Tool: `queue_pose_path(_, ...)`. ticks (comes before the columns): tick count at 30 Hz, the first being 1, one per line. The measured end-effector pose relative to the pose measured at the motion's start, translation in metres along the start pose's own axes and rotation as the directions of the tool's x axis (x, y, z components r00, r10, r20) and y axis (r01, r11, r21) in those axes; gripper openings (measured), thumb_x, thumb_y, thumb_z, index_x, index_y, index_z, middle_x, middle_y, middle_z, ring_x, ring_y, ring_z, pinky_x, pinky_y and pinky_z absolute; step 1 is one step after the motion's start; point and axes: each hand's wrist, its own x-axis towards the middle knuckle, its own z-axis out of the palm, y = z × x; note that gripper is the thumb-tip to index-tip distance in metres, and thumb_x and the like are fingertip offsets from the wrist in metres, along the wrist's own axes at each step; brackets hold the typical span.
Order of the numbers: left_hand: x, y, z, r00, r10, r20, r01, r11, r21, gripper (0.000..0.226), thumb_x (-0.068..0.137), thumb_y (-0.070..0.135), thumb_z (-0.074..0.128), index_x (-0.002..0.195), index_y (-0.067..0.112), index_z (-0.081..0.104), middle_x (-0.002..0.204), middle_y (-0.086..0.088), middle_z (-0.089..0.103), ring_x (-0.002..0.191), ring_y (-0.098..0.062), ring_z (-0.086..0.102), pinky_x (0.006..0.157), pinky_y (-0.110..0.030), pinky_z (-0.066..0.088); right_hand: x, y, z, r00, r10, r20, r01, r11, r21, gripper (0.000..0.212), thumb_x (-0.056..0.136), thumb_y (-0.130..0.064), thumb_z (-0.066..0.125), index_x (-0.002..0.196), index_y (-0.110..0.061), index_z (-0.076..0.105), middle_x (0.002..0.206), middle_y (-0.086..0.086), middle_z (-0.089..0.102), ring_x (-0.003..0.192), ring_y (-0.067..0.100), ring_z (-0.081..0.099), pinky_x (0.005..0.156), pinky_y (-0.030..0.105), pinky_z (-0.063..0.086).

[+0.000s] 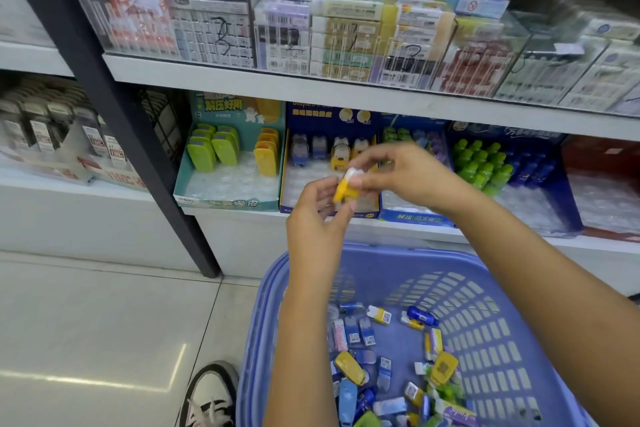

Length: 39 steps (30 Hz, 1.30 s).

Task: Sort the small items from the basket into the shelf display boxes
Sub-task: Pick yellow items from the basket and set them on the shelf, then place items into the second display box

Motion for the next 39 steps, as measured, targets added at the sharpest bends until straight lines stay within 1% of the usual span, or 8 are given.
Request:
queue_pose_path(3, 0.004, -0.009, 0.006, 0.992, 0.021, 0.122, -0.076, 0.880, 0.469, 0.053, 0.091, 0.029, 0.061, 0.139, 0.015, 0.044, 0.141, 0.000, 0.048, 0.133, -0.014, 0.039, 0.104, -0.023, 0.032, 0.027, 0.015, -0.011, 0.962, -0.032, -0.271, -0.047, 0.958, -0.283, 0.019, 0.081, -0.011, 0.071, 0.098, -0.010, 0.064, 0.097, 0.010, 0.066, 0.085, 0.021, 0.064, 0.077, 0.028, 0.053)
queue_pose_path(7, -0.002, -0.021, 0.014, 0.955, -0.074, 0.286, -0.147, 0.722, 0.677, 0.061, 0.096, 0.029, 0.052, 0.148, 0.009, 0.028, 0.156, -0.004, 0.026, 0.146, -0.016, 0.009, 0.113, -0.021, 0.009, 0.056, 0.031, -0.012, 0.959, -0.140, -0.245, -0.034, 0.803, -0.595, 0.020, 0.088, -0.013, 0.063, 0.107, -0.009, 0.060, 0.107, 0.008, 0.067, 0.100, 0.023, 0.061, 0.086, 0.032, 0.049)
queue_pose_path(11, 0.000, -0.029, 0.012, 0.949, -0.062, 0.310, -0.181, 0.696, 0.695, 0.063, 0.095, 0.029, 0.052, 0.149, 0.011, 0.025, 0.156, -0.002, 0.024, 0.145, -0.017, 0.010, 0.115, -0.023, 0.007, 0.066, 0.039, -0.010, 0.968, -0.172, -0.181, -0.011, 0.693, -0.721, 0.021, 0.089, -0.016, 0.061, 0.108, -0.008, 0.061, 0.110, 0.009, 0.067, 0.103, 0.027, 0.061, 0.087, 0.039, 0.049)
queue_pose_path(24, 0.001, -0.032, 0.010, 0.943, -0.032, 0.331, -0.203, 0.731, 0.652, 0.056, 0.096, 0.022, 0.052, 0.147, 0.011, 0.032, 0.154, 0.000, 0.029, 0.145, -0.014, 0.013, 0.111, -0.017, 0.009, 0.082, 0.029, -0.012, 0.982, -0.019, -0.186, -0.126, 0.666, -0.735, 0.022, 0.089, -0.006, 0.052, 0.107, 0.000, 0.064, 0.117, 0.015, 0.059, 0.108, 0.029, 0.055, 0.089, 0.029, 0.043)
queue_pose_path(28, -0.014, -0.036, 0.009, 0.958, 0.152, 0.241, -0.253, 0.844, 0.473, 0.032, 0.093, 0.008, 0.052, 0.124, 0.014, 0.060, 0.128, 0.000, 0.058, 0.120, -0.012, 0.050, 0.100, -0.014, 0.034, 0.024, 0.041, -0.001, 0.987, -0.088, -0.138, -0.042, 0.682, -0.730, 0.026, 0.085, -0.021, 0.064, 0.109, -0.013, 0.060, 0.107, 0.008, 0.057, 0.100, 0.028, 0.056, 0.077, 0.030, 0.044)
queue_pose_path(31, -0.030, -0.060, 0.016, 0.948, -0.052, 0.314, -0.121, 0.853, 0.507, 0.026, 0.089, 0.005, 0.054, 0.109, 0.015, 0.066, 0.105, 0.000, 0.067, 0.086, -0.006, 0.060, 0.079, -0.015, 0.047, -0.038, 0.096, 0.022, 0.998, 0.053, 0.022, -0.021, 0.694, -0.720, 0.019, 0.078, -0.025, 0.070, 0.094, -0.019, 0.062, 0.092, 0.001, 0.062, 0.093, 0.024, 0.059, 0.069, 0.026, 0.037)
queue_pose_path(35, -0.049, -0.114, 0.033, 0.754, -0.464, 0.465, -0.089, 0.629, 0.772, 0.036, 0.087, 0.008, 0.057, 0.123, 0.008, 0.059, 0.122, -0.012, 0.063, 0.111, -0.026, 0.059, 0.088, -0.028, 0.042, -0.091, 0.191, 0.070, 0.838, 0.451, 0.306, -0.054, 0.627, -0.777, 0.068, 0.076, -0.017, 0.075, 0.136, -0.019, 0.044, 0.133, 0.009, 0.051, 0.119, 0.027, 0.051, 0.093, 0.032, 0.045)
queue_pose_path(39, -0.076, -0.164, 0.044, 0.565, -0.682, 0.465, -0.148, 0.471, 0.870, 0.064, 0.081, 0.022, 0.072, 0.136, 0.007, 0.042, 0.133, -0.017, 0.051, 0.121, -0.032, 0.051, 0.093, -0.035, 0.043, -0.109, 0.248, 0.104, 0.802, 0.459, 0.382, -0.025, 0.665, -0.746, 0.082, 0.084, -0.011, 0.066, 0.150, -0.020, 0.018, 0.155, 0.006, 0.023, 0.135, 0.030, 0.036, 0.104, 0.040, 0.038)
